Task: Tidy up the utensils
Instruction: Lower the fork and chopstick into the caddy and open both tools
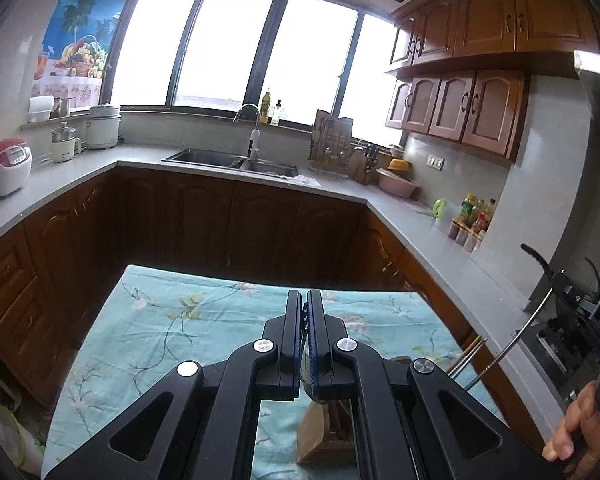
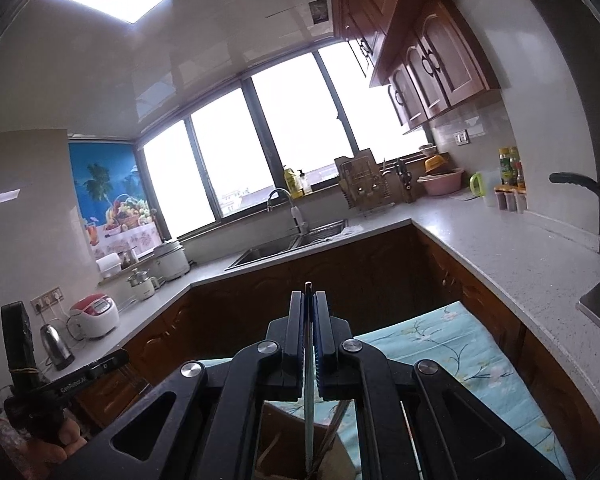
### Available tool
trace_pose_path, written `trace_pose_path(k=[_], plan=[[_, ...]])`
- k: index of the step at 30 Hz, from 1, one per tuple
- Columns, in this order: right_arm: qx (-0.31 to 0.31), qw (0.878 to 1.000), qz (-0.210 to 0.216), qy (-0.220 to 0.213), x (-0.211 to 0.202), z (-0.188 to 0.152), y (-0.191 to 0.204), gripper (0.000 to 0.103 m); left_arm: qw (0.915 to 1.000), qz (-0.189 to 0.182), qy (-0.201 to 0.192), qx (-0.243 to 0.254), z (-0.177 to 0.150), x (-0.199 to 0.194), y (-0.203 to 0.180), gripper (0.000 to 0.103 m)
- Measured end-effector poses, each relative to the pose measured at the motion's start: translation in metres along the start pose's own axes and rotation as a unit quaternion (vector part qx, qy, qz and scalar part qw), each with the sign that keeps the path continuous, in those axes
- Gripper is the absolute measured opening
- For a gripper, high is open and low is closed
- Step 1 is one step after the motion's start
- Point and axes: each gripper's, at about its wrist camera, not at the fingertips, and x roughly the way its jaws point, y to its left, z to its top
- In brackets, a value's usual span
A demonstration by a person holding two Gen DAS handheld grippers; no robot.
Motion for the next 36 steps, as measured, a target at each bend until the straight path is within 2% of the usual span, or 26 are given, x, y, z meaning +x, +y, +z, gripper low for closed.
trace_pose_path(k=[6,14,18,28,36], plan=[[0.004,1.0,0.001,0.007,0.013,-0.02,-0.007,0.004,0.9998,0.005,0.015,0.014,-0.011,0.022,-0.013,0.001],[0.013,0.999,0.001,0.042,0.03,-0.056,-0.016,0.004,0.9985,0.009,0.041,0.034,-0.023,0.046,-0.022,0.001],[0.019,0.998,0.0,0.056,0.034,-0.067,-0.018,0.004,0.9981,0.009,0.039,0.048,-0.024,0.046,-0.027,0.001],[0.016,0.997,-0.002,0.07,0.039,-0.078,-0.019,0.004,0.9948,-0.004,0.058,0.083,-0.037,0.05,-0.036,0.002],[0.018,0.997,-0.003,0.075,0.041,-0.079,-0.022,0.004,0.9941,0.0,0.064,0.088,-0.04,0.05,-0.041,0.003]])
